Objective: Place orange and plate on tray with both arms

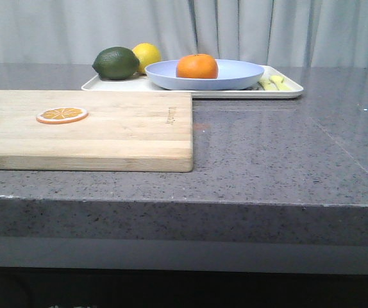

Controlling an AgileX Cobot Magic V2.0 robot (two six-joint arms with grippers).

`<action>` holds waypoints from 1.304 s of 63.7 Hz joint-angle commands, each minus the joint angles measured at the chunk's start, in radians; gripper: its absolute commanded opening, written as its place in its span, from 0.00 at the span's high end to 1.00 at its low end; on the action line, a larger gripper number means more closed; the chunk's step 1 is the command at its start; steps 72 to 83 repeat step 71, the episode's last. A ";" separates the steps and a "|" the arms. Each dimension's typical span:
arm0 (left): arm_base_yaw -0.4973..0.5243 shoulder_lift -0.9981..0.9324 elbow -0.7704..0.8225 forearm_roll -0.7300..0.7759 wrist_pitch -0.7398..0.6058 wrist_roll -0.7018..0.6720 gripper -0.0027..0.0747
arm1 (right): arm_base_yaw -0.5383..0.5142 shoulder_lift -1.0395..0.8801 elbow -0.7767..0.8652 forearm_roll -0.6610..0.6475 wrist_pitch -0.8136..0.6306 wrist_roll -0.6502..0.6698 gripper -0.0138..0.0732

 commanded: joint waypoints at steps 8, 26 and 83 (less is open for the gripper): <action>0.001 -0.018 0.027 -0.007 -0.081 -0.010 0.99 | -0.019 -0.018 -0.025 0.005 -0.074 0.004 0.92; 0.001 -0.018 0.027 -0.007 -0.081 -0.010 0.99 | -0.019 -0.018 -0.025 0.005 -0.083 0.004 0.92; 0.001 -0.018 0.027 -0.007 -0.081 -0.010 0.99 | -0.019 -0.017 -0.025 0.005 -0.085 0.004 0.92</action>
